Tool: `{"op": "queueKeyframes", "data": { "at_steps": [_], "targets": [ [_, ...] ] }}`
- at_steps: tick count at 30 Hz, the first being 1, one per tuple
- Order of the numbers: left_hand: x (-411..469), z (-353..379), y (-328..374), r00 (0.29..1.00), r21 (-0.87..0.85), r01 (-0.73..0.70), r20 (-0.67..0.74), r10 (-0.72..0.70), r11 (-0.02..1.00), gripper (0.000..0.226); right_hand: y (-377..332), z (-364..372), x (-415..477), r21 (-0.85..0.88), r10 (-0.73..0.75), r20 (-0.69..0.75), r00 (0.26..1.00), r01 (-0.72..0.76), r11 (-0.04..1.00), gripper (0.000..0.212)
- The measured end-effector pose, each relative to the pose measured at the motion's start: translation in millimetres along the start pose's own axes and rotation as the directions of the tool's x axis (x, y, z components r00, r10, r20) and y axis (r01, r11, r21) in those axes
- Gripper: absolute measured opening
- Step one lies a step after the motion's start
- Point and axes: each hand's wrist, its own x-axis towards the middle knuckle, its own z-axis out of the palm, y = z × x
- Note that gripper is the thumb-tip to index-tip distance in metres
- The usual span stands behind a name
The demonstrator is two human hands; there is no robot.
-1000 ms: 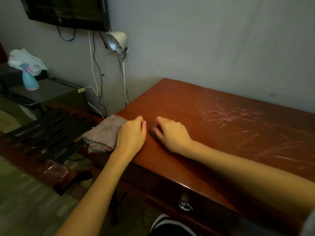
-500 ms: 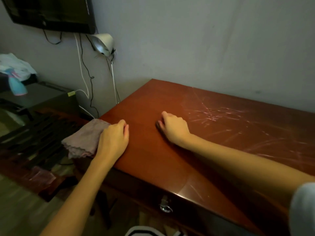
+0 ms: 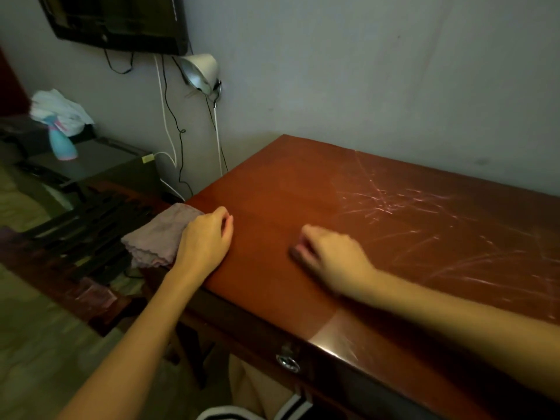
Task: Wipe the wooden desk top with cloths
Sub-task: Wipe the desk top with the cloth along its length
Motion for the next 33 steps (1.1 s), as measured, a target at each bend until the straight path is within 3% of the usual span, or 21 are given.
{"op": "queueKeyframes", "data": {
  "at_steps": [3, 5, 10, 12, 14, 17, 21, 24, 30, 33],
  "targets": [
    [-0.2, 0.6, 0.5, 1.000, 0.008, 0.001, 0.002, -0.001, 1.000, 0.019, 40.1, 0.0, 37.6, -0.037, 0.198, -0.073, 0.978, -0.201, 0.979, 0.023],
    [0.5, 1.5, 0.3, 1.000, 0.025, 0.007, 0.014, -0.008, 1.000, 0.019, 36.1, 7.0, 53.2, -0.079, 0.215, -0.110, 0.970, -0.224, 0.971, 0.023],
    [11.8, 4.2, 6.1, 0.997, 0.090, -0.021, 0.079, 0.013, 0.996, 0.018, -32.2, 22.4, 31.9, -0.019, -0.061, -0.068, 0.996, 0.059, 0.998, 0.024],
    [21.3, 7.6, 12.8, 0.994, 0.078, -0.030, 0.106, 0.022, 0.997, 0.018, -39.9, 16.0, 14.0, 0.064, -0.187, -0.045, 0.981, 0.189, 0.980, 0.022],
    [31.3, 14.5, 21.0, 0.991, 0.077, -0.043, 0.126, 0.033, 0.996, 0.018, -30.3, 6.4, 3.0, 0.127, -0.230, 0.004, 0.973, 0.228, 0.965, 0.021],
    [46.4, 26.9, 35.8, 0.986, 0.078, -0.068, 0.156, 0.056, 0.995, 0.019, 4.9, 0.2, 7.6, 0.105, -0.117, 0.032, 0.993, 0.113, 0.988, 0.019],
    [66.1, 42.2, 54.7, 0.980, 0.052, -0.107, 0.176, 0.097, 0.993, 0.021, 55.7, 3.7, 50.0, 0.012, 0.124, -0.050, 0.991, -0.123, 0.992, 0.020],
    [70.5, 51.2, 56.9, 0.981, 0.076, -0.109, 0.170, 0.095, 0.991, 0.022, 55.0, 13.1, 79.3, -0.029, 0.197, -0.096, 0.976, -0.200, 0.979, 0.019],
    [67.7, 56.1, 50.0, 0.984, 0.060, -0.118, 0.140, 0.109, 0.991, 0.022, 12.0, 16.2, 41.7, 0.068, -0.044, -0.047, 0.998, 0.047, 0.997, 0.020],
    [67.5, 58.9, 48.4, 0.981, 0.045, -0.143, 0.142, 0.135, 0.989, 0.022, 24.5, -0.6, 16.3, 0.103, -0.070, 0.041, 0.997, 0.066, 0.992, 0.020]
  ]
}}
